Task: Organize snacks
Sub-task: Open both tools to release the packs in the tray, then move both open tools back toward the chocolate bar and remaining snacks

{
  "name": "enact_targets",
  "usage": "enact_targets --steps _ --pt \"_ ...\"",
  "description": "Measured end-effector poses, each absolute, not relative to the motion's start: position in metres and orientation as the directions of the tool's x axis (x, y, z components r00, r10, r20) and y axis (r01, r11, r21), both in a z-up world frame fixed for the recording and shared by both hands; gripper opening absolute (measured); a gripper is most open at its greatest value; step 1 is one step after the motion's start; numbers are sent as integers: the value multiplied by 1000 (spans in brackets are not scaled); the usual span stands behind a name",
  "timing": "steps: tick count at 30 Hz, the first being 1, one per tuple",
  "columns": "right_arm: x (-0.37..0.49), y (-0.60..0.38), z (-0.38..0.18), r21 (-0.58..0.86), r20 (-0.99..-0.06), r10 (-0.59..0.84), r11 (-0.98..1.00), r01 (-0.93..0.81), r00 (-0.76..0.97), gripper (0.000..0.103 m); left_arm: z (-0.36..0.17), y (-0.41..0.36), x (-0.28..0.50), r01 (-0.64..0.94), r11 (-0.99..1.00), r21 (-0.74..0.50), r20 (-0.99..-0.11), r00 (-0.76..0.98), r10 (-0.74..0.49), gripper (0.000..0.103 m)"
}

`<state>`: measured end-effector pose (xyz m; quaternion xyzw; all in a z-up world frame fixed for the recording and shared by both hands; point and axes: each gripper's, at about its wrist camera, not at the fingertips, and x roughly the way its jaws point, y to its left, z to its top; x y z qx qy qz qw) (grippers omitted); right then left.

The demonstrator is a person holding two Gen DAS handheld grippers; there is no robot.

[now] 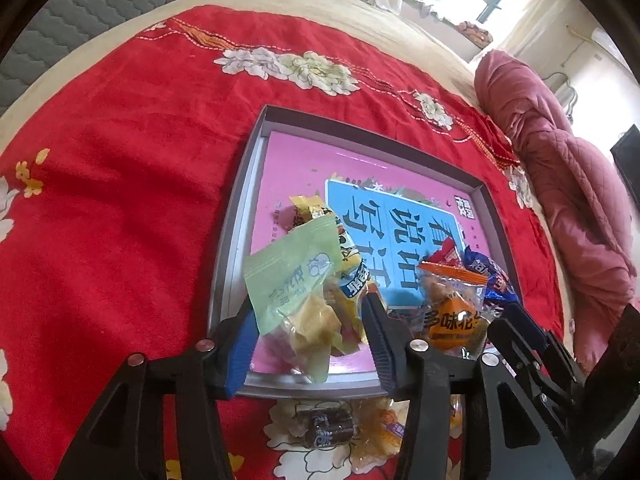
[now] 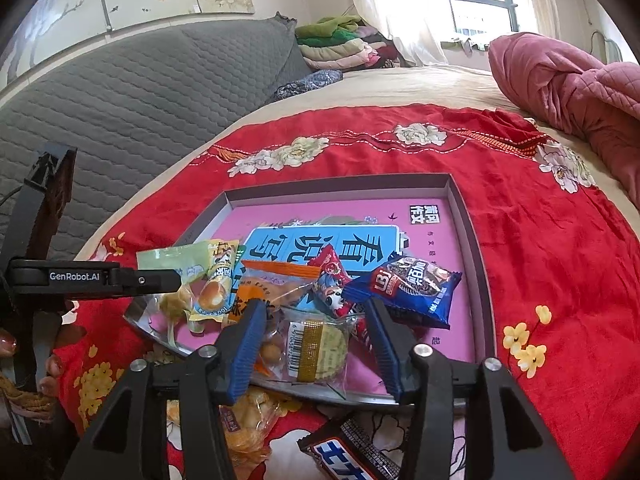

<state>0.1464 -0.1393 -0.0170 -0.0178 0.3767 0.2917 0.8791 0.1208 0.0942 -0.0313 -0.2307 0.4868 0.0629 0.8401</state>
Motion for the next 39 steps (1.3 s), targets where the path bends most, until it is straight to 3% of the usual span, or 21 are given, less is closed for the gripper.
enact_targets --steps 22,26,39 --pt "146 -148 -4 218 -637 523 827 -518 567 59 6 89 106 -296 892 -341 -815 566 -124 59" --pt "145 -150 0 221 -627 528 825 -519 573 66 11 88 102 -289 895 -340 -812 570 -125 59" --pt "140 -159 12 232 -594 541 824 -517 595 67 23 85 90 -276 902 -331 -810 574 -121 60"
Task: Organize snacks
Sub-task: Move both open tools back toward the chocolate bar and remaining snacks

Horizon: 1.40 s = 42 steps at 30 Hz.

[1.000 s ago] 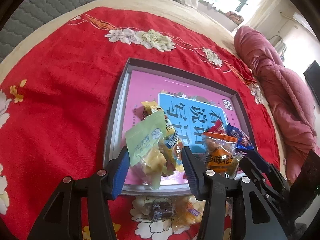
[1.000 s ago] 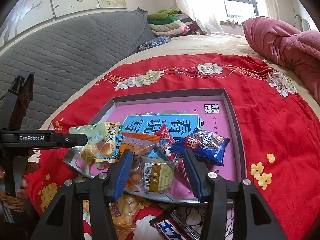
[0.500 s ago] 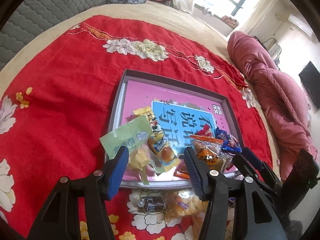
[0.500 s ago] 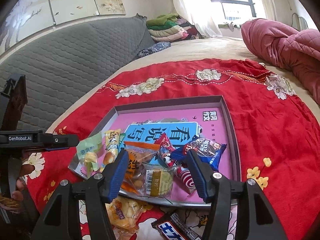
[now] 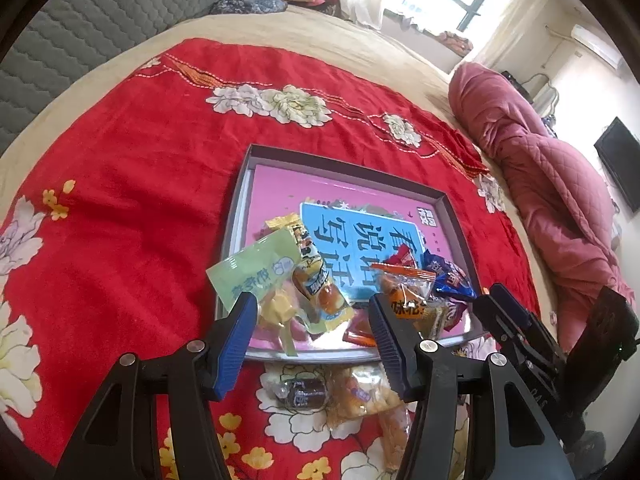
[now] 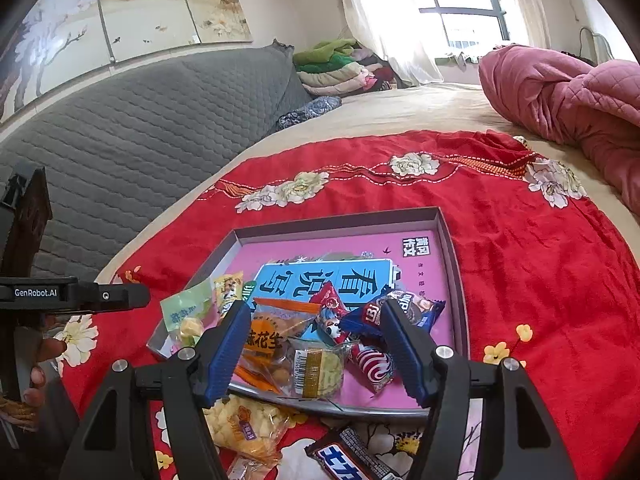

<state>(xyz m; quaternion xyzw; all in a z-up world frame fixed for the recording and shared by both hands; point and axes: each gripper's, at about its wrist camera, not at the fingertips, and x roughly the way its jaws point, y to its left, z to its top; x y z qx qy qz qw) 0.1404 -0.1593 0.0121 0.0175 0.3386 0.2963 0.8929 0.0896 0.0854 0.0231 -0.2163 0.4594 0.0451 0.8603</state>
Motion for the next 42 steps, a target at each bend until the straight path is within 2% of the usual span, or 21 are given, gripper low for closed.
enact_targets --steps 20,42 --pt "123 -189 24 238 -589 507 853 -464 629 69 34 74 75 -232 915 -331 -806 574 -146 60" --pt "87 -184 17 214 -659 480 857 -468 579 69 19 75 61 -206 918 -339 -823 538 -182 60"
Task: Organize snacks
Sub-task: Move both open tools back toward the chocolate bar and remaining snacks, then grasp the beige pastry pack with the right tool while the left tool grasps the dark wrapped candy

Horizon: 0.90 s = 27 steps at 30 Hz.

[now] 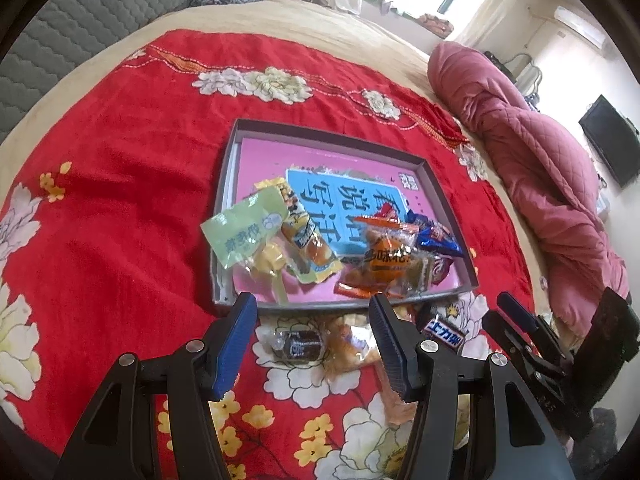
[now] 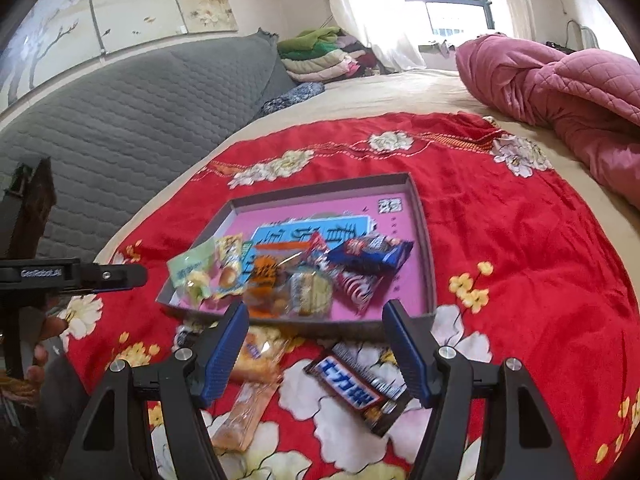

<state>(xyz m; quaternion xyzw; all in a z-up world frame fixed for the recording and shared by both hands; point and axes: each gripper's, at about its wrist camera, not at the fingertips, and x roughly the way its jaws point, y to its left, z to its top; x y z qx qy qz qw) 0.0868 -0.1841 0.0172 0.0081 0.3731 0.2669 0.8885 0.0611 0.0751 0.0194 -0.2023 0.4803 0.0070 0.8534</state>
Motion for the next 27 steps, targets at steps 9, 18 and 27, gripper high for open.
enact_targets --steps 9,18,27 --pt "69 -168 11 191 -691 485 838 -511 536 69 4 77 56 -206 924 -323 -846 500 -185 60" --pt "59 -150 1 164 -730 480 814 -557 487 69 -16 75 54 -204 933 -296 -875 449 -180 60" --pt "47 -130 -11 128 -765 474 775 -618 436 69 -32 71 53 -203 933 -297 -894 403 -197 60"
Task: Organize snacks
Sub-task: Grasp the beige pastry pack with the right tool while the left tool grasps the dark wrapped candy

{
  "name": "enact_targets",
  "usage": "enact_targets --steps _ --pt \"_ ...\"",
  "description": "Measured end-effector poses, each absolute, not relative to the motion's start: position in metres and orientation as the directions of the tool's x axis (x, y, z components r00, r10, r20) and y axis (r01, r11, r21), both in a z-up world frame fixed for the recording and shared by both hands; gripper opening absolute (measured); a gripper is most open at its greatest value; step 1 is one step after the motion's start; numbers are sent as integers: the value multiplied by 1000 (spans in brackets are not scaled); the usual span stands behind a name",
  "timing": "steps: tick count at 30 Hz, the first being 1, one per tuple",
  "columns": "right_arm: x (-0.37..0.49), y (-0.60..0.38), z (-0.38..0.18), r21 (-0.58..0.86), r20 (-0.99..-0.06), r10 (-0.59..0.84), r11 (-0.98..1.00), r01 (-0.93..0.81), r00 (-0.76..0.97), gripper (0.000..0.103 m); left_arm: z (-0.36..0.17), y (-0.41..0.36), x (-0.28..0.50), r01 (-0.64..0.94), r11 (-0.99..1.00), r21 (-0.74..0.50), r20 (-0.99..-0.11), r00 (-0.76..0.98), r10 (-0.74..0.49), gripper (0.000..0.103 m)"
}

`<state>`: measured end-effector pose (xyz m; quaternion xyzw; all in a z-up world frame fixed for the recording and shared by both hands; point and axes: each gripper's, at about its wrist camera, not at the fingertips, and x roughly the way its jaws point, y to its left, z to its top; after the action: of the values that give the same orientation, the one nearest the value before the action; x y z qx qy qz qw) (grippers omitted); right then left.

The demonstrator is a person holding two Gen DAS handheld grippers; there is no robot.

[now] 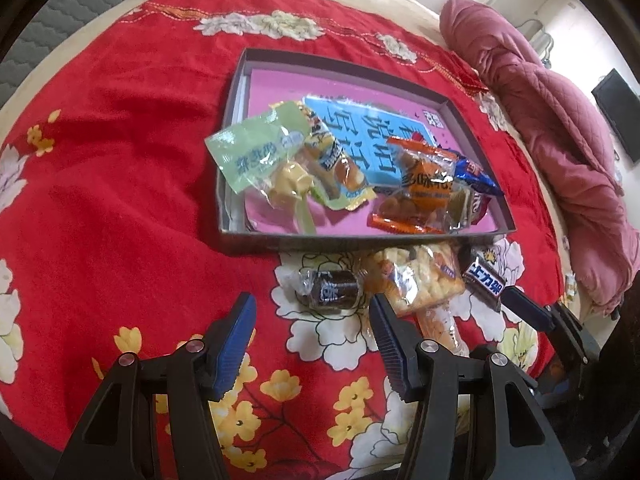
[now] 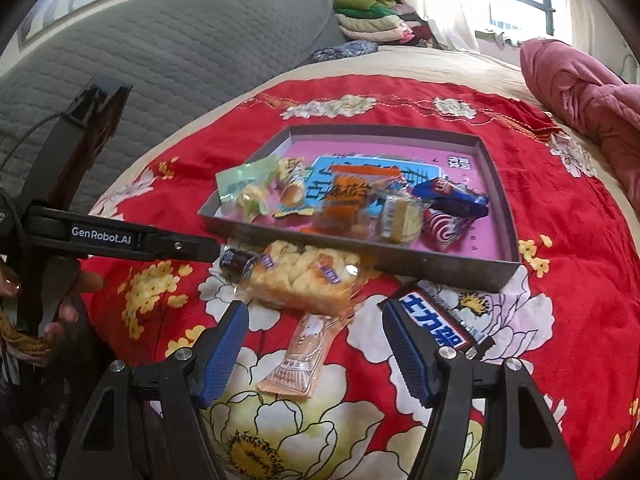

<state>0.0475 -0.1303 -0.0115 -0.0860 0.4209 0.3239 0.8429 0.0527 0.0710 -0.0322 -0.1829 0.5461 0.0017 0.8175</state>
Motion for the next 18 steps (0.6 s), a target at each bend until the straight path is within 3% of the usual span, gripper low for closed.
enact_targets --steps 18 --pt "53 -112 -47 111 -840 407 776 -621 358 69 -54 57 65 -196 942 -273 -912 364 -189 60"
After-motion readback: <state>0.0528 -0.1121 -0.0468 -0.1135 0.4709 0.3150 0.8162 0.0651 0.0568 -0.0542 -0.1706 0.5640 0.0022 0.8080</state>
